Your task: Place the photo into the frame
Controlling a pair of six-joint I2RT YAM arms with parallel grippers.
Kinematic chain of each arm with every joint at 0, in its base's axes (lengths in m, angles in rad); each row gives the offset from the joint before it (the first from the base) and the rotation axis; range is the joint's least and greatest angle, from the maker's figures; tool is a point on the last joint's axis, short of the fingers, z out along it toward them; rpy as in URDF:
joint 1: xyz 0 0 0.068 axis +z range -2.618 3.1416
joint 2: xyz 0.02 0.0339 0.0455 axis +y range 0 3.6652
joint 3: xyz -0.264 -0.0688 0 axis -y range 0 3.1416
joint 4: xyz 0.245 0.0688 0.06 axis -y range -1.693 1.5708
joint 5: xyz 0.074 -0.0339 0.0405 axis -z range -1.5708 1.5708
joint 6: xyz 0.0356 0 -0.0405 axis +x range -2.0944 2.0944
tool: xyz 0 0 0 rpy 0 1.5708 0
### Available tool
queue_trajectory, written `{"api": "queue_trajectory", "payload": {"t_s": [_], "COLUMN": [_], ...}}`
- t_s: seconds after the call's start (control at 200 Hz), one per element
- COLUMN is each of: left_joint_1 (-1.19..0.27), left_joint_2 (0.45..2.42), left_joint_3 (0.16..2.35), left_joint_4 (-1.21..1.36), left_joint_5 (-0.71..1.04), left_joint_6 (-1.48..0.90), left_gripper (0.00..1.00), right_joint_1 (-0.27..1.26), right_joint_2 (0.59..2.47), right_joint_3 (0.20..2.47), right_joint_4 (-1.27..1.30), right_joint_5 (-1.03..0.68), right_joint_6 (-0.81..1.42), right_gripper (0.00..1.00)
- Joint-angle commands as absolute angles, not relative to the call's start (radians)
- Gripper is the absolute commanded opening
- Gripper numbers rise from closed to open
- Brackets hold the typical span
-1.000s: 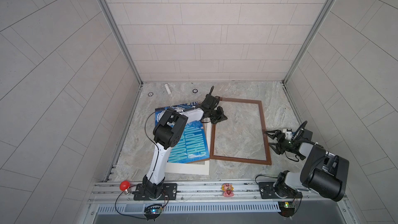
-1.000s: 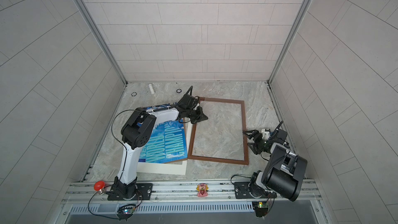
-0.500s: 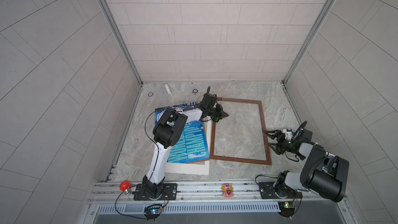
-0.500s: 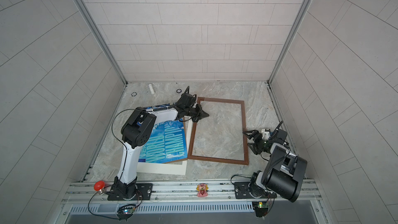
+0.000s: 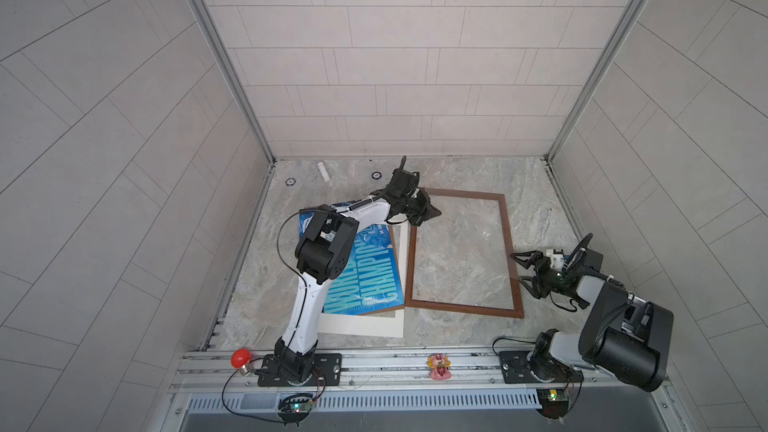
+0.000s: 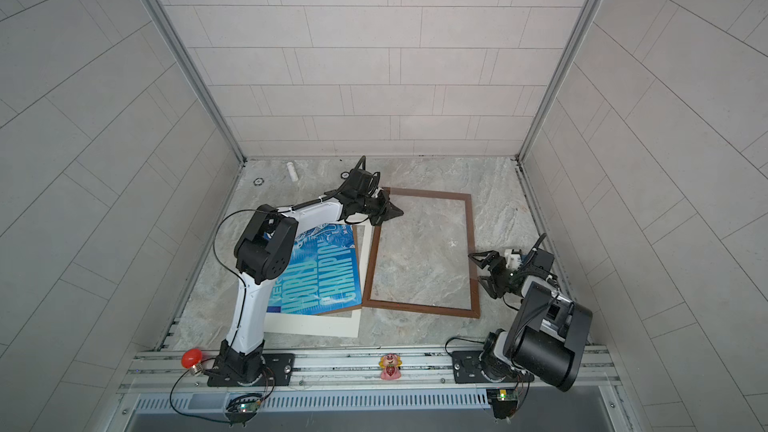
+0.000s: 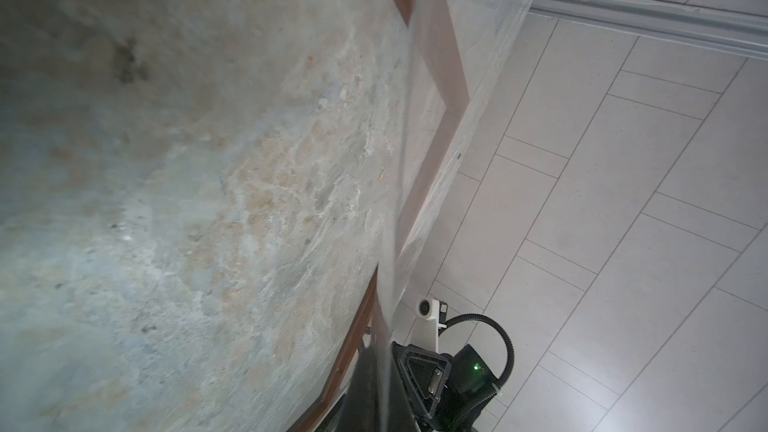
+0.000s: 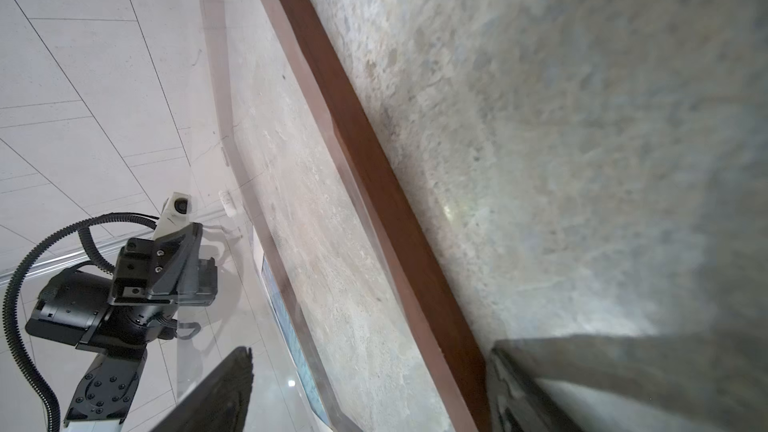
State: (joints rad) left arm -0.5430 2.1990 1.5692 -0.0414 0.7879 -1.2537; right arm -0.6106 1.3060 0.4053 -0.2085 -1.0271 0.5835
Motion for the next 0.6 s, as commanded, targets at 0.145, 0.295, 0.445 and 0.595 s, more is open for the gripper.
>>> {"api": "queue_trajectory", "payload": {"t_s": [0.145,0.295,0.445,0.595], "left_joint_1": [-0.589,-0.594,-0.597,-0.598], "left_joint_2": [2.135,2.136,2.100,2.086], "left_joint_3": [1.410,1.323,1.281,1.282], "left_joint_4": [0.018,0.133,0.122,0.132], "left_joint_5": [0.704,0.695,0.644,0.647], "left_joint_6": [-1.205,-1.267,-1.247,-1.238], "left_gripper": [0.00,0.00,0.00,0.00], "right_joint_1": [-0.602,-0.602,-0.603,-0.599], "right_joint_2": [1.266,1.232,1.157,1.110], "right_joint_3": [0.381,0.385,0.398,0.386], "right_joint_4": [-0.260,-0.293,-0.353,-0.373], "right_joint_5": [-1.036,-1.048,-1.020,-1.025], "right_joint_6": [0.578,0.578,0.569,0.578], "right_gripper": [0.73,0.60,0.54,0.53]}}
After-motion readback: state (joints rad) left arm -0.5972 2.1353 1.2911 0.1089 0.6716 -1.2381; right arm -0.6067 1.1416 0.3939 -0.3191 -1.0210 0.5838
